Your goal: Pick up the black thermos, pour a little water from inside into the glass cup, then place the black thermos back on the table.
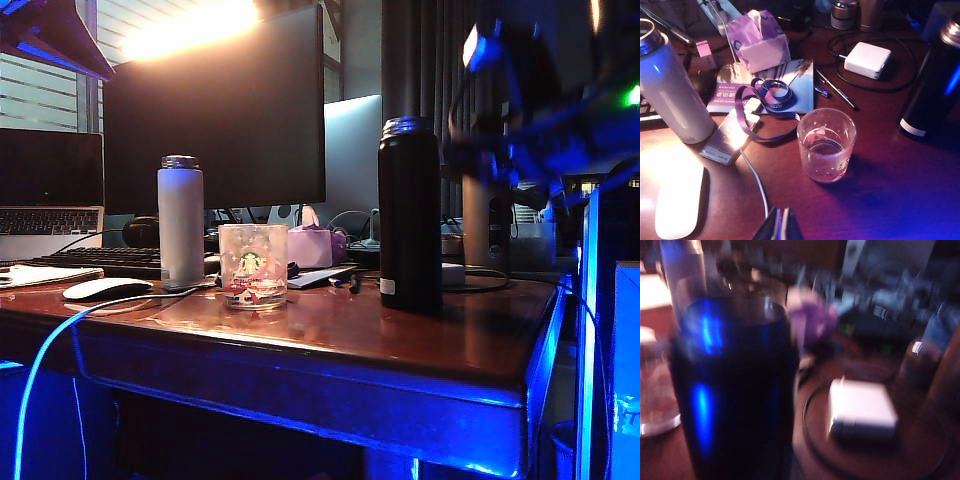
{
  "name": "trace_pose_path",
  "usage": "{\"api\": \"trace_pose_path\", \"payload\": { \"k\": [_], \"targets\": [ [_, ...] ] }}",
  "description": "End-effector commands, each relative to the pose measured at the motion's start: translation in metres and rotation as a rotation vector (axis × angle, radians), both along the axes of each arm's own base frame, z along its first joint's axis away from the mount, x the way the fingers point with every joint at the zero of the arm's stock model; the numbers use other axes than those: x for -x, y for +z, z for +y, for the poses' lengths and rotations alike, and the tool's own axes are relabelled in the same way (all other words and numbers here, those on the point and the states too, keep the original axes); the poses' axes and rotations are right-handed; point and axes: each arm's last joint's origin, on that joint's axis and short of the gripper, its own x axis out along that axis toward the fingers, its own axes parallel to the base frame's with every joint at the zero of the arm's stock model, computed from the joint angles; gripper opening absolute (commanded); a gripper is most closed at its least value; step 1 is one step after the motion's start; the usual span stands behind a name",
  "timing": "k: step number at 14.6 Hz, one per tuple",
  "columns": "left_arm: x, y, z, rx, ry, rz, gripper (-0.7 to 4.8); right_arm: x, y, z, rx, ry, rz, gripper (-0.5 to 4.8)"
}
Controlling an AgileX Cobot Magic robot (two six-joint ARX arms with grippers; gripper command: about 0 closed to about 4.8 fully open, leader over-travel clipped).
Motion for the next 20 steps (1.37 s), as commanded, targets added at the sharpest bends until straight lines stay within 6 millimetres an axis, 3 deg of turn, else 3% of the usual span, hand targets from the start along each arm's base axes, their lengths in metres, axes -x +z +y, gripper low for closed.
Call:
{"api": "trace_pose_path", "payload": {
  "k": [1, 8, 14, 20],
  "targets": [
    [0.0, 0.004, 0.0, 0.005, -0.008, -0.021, 0.28, -0.006, -0.012, 0.002, -0.037, 0.004, 0.011, 4.78],
    [0.0, 0.004, 0.0, 0.006, -0.007, -0.02, 0.28, -0.01, -0.024, 0.006, -0.069, 0.099, -0.007, 4.79],
    [0.0, 0.004, 0.0, 0.011, -0.005, -0.016, 0.28, -0.011, -0.021, 0.007, -0.085, 0.097, -0.039, 4.79],
    [0.0, 0.004, -0.001, 0.022, 0.0, -0.009, 0.28, -0.022, -0.026, 0.026, -0.073, 0.111, -0.023, 4.79]
  ]
}}
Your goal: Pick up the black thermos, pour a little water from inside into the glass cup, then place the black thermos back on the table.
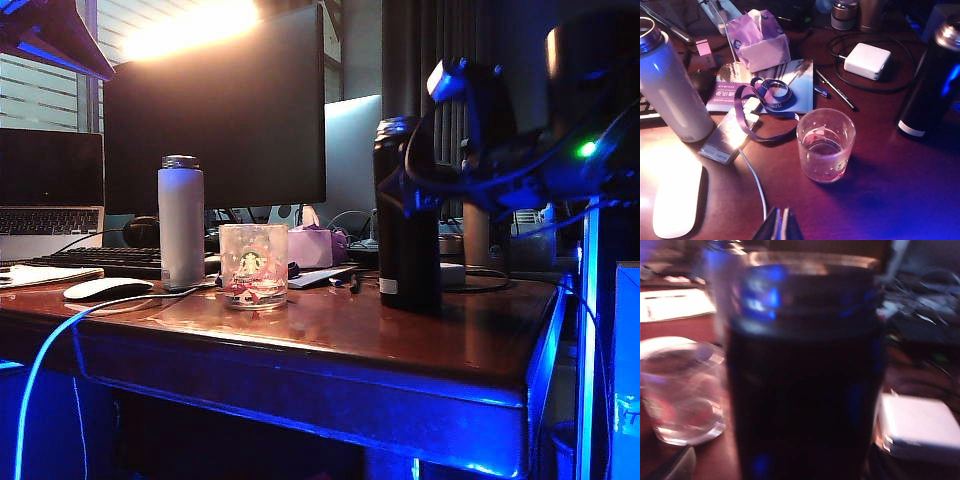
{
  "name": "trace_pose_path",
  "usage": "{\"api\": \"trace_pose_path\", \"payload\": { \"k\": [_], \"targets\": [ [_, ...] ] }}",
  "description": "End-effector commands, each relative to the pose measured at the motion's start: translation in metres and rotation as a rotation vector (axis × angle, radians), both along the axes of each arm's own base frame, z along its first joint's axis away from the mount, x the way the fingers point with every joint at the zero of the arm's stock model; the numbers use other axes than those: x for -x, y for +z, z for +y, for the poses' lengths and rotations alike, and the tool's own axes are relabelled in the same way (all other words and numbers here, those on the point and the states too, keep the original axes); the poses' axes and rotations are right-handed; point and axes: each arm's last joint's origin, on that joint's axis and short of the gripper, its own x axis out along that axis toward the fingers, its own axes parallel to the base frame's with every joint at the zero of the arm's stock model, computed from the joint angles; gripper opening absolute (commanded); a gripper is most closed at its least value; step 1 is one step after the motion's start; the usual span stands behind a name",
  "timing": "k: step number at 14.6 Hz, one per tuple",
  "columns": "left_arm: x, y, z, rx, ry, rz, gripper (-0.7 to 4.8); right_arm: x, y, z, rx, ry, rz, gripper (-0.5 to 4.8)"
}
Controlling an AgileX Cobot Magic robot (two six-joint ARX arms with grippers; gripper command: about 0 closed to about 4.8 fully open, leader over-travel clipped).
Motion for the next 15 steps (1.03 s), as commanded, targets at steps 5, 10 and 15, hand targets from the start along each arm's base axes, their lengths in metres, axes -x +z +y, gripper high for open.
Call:
{"api": "trace_pose_path", "payload": {
  "k": [5, 10, 15],
  "targets": [
    [0.0, 0.004, -0.001, 0.01, -0.006, -0.016, 0.28, -0.013, -0.008, 0.004, -0.01, -0.038, -0.007, 4.79],
    [0.0, 0.004, -0.001, 0.01, -0.006, -0.016, 0.28, -0.019, -0.007, 0.005, -0.016, -0.068, -0.021, 4.79],
    [0.0, 0.004, -0.001, 0.01, -0.006, -0.016, 0.28, -0.029, -0.01, 0.009, -0.015, -0.065, -0.019, 4.79]
  ]
}}
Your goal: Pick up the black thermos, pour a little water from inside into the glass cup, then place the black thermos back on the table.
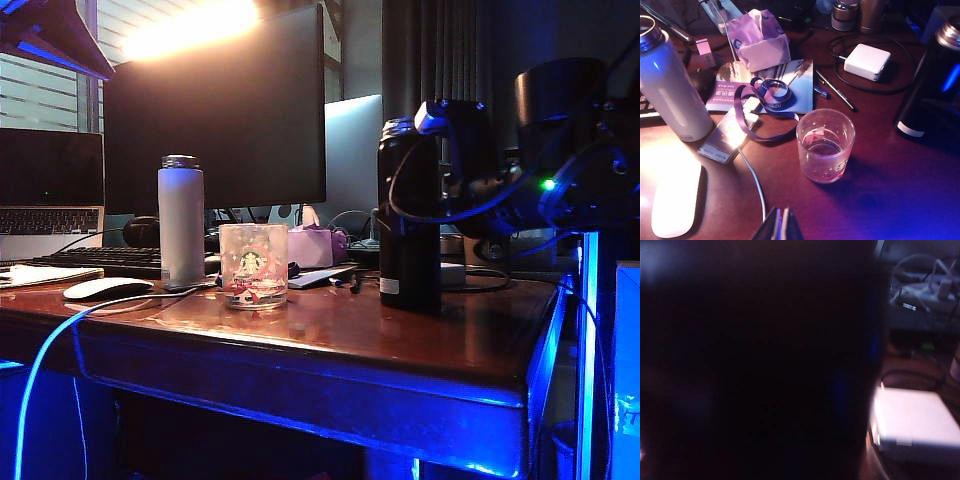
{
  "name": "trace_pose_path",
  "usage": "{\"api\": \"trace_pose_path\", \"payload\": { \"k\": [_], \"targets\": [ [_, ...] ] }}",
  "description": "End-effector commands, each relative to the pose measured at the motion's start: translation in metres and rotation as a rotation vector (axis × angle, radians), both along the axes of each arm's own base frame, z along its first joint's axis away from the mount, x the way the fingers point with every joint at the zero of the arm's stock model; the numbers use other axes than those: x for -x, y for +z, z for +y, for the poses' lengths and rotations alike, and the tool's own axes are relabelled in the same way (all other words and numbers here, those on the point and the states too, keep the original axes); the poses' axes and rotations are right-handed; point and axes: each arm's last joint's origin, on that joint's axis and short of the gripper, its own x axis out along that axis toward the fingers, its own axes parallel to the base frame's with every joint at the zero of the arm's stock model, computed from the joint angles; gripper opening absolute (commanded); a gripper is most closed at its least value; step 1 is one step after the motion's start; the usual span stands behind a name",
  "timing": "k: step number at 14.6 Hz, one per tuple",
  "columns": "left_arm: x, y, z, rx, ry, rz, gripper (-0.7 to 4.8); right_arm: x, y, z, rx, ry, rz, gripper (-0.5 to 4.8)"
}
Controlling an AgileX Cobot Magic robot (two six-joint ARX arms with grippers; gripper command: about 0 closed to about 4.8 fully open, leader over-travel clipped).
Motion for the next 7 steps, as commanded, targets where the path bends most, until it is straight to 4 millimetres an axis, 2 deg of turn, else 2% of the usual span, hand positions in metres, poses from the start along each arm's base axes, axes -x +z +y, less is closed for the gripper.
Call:
{"api": "trace_pose_path", "payload": {
  "k": [1, 3, 5, 7],
  "targets": [
    [0.0001, 0.0034, -0.0006, 0.004, -0.008, -0.02, 0.28, -0.0021, 0.0055, 0.0011, -0.014, -0.003, -0.028, 4.79],
    [0.0001, 0.0034, -0.0006, 0.004, -0.008, -0.02, 0.28, -0.0022, 0.0053, 0.0011, -0.014, -0.002, -0.027, 4.79],
    [0.0001, 0.0034, -0.0006, 0.004, -0.008, -0.02, 0.28, -0.0023, 0.0048, 0.0012, -0.013, -0.003, -0.025, 4.51],
    [0.0001, 0.0034, -0.0006, 0.004, -0.008, -0.02, 0.28, -0.0027, 0.0055, 0.0013, -0.01, -0.003, -0.031, 3.71]
  ]
}}
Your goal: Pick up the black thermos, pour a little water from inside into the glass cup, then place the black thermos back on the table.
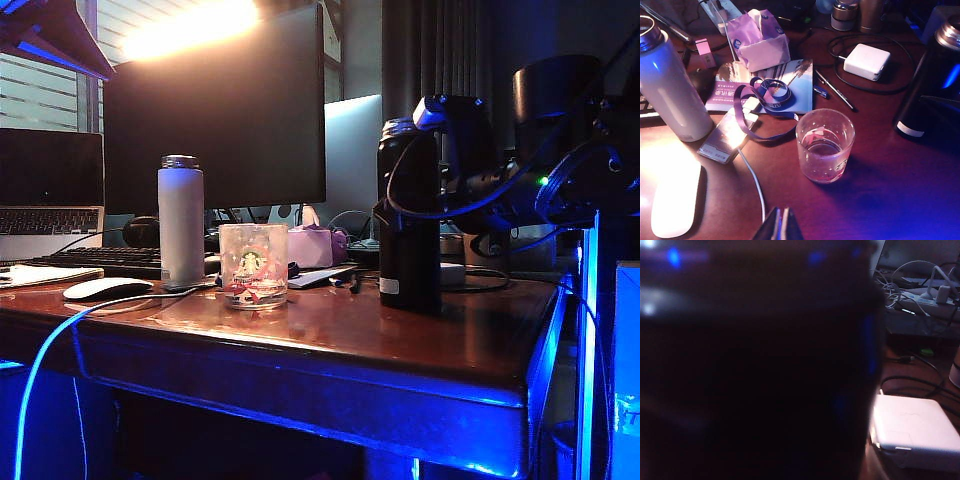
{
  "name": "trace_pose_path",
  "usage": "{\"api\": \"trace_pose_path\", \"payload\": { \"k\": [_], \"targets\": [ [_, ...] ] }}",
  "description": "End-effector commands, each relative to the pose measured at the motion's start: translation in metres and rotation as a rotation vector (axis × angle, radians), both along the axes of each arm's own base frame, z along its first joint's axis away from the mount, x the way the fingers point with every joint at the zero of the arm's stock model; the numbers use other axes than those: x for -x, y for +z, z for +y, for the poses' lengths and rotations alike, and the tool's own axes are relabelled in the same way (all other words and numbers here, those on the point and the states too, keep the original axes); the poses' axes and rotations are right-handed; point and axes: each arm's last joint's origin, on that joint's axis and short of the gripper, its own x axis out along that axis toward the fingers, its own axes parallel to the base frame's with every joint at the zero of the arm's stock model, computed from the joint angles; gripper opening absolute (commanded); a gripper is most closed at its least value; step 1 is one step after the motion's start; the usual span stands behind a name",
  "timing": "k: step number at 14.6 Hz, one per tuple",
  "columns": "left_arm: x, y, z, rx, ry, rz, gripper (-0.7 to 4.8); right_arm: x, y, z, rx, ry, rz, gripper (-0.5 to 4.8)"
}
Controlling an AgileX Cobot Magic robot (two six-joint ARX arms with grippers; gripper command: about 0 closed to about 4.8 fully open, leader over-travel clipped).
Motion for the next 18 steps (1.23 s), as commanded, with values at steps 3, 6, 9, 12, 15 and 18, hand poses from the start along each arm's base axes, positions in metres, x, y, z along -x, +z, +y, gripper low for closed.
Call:
{"api": "trace_pose_path", "payload": {
  "k": [3, 6, 9, 12, 15, 18],
  "targets": [
    [0.0, 0.003, -0.001, 0.004, -0.008, -0.02, 0.28, -0.007, 0.009, 0.003, -0.014, -0.009, -0.04, 3.71],
    [0.0, 0.003, -0.001, 0.004, -0.008, -0.019, 0.28, -0.012, 0.015, 0.005, -0.018, -0.009, -0.05, 3.62],
    [0.0, 0.003, -0.001, 0.004, -0.008, -0.017, 0.28, -0.012, 0.014, 0.005, -0.012, -0.003, -0.034, 3.27],
    [0.0, 0.003, -0.001, 0.003, -0.008, -0.013, 0.28, -0.012, 0.015, 0.005, -0.016, 0.002, -0.042, 2.86],
    [0.0, 0.003, -0.001, 0.003, -0.008, -0.01, 0.28, -0.012, 0.015, 0.005, -0.018, 0.002, -0.046, 1.58],
    [0.001, 0.002, -0.001, 0.003, -0.008, -0.009, 0.28, -0.012, 0.018, 0.005, -0.03, -0.002, -0.079, 1.57]
  ]
}}
